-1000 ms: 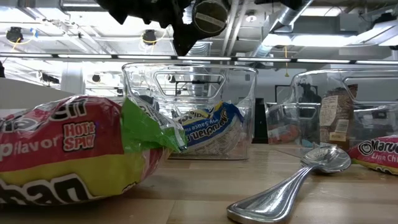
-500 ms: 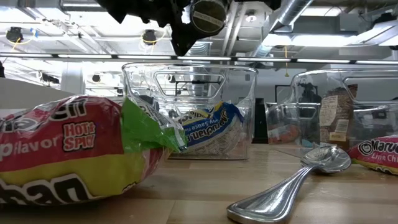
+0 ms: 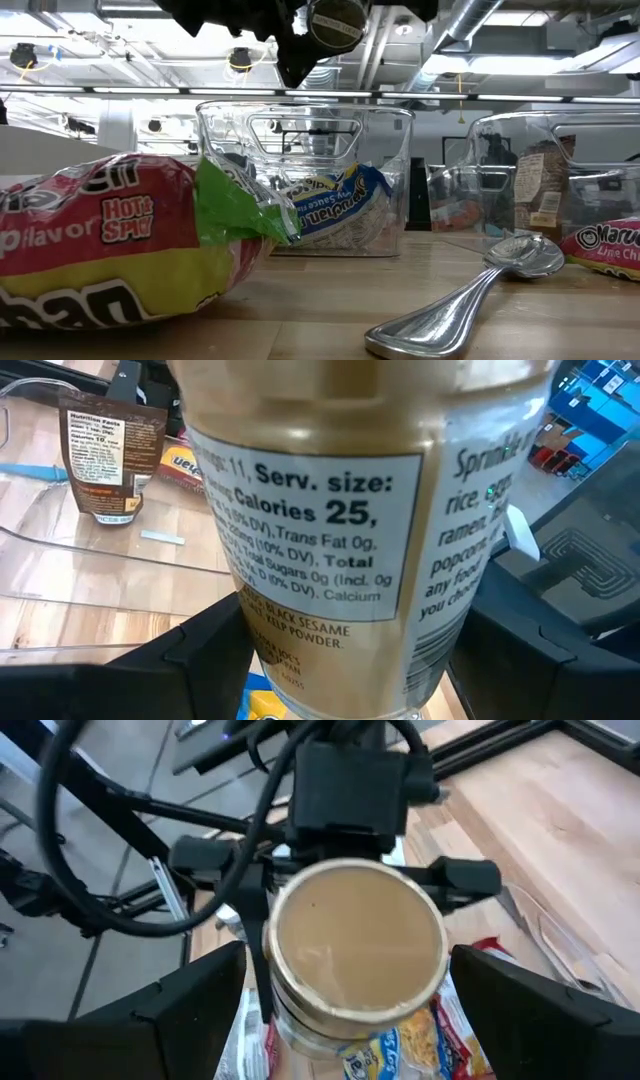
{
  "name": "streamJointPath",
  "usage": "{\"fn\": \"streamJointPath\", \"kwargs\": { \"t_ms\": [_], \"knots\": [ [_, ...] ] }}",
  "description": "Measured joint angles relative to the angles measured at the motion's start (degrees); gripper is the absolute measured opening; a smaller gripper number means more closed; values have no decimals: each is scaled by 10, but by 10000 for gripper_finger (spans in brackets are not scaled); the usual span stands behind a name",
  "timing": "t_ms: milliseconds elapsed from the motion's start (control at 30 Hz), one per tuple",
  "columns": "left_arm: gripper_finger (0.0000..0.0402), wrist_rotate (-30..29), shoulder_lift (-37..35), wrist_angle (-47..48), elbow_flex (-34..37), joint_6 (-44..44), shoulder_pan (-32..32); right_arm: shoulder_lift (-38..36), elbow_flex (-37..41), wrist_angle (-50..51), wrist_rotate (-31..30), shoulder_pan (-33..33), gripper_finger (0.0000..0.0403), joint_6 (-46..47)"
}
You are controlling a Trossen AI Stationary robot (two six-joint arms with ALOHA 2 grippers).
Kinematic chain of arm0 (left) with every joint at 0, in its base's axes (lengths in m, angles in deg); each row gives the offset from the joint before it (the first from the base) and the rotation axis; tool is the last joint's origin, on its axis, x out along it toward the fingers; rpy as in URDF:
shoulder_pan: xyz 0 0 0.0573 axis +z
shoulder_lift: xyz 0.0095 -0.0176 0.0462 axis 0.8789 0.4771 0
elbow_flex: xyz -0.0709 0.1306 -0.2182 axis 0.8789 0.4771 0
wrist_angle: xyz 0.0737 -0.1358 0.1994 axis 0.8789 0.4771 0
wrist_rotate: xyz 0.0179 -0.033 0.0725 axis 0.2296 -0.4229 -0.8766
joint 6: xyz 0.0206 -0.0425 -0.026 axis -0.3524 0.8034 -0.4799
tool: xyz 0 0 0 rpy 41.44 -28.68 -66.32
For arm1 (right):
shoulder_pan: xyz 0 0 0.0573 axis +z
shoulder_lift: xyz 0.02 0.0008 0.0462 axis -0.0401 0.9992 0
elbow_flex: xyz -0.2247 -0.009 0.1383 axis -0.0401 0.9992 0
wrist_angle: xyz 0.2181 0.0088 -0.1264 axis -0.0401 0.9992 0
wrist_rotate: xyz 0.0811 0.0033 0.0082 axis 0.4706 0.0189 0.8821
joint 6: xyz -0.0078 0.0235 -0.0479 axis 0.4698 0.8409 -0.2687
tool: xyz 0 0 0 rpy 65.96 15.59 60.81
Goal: Pick & Place Food Item
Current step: Put the gold spice bottle into the right transparent bin
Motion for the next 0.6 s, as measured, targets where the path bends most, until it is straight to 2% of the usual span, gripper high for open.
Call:
{"fn": "streamJointPath", "kwargs": {
  "t_ms": [433, 600],
  "knots": [
    [277, 0, 0, -7, 0, 0, 0, 32, 2, -21, 34, -6, 344, 10],
    [279, 0, 0, -4, 0, 0, 0, 36, 0, -36, 65, -15, 339, 19]
  ]
}}
